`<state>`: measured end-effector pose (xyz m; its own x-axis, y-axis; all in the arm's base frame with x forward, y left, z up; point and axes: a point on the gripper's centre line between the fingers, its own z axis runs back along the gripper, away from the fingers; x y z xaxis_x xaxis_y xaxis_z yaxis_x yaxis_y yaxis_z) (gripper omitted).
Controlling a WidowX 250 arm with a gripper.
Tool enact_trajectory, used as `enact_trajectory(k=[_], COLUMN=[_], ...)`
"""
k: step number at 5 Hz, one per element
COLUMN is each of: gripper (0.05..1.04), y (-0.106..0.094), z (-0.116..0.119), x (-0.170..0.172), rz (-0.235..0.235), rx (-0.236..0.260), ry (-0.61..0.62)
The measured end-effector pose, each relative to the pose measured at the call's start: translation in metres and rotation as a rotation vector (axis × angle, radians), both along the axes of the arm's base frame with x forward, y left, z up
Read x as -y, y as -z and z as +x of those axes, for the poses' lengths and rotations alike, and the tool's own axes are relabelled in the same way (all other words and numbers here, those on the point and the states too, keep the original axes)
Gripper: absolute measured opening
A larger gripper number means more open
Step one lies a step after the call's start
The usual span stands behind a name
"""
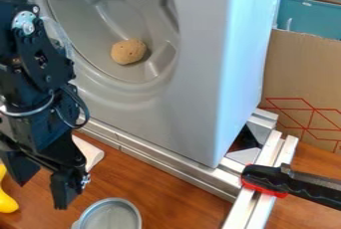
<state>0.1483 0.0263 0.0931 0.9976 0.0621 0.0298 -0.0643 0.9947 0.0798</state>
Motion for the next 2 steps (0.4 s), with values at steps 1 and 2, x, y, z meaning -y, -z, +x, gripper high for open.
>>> enact_trajectory(k=[1, 2], gripper=[1.005, 1.005], y=[0.0023, 0.0081], z=[-0.002, -0.005], x=[0.0004, 0.0084], rz=[-0.002, -0.04], rx=[-0.011, -0.026], ry=[-0.001, -0.008])
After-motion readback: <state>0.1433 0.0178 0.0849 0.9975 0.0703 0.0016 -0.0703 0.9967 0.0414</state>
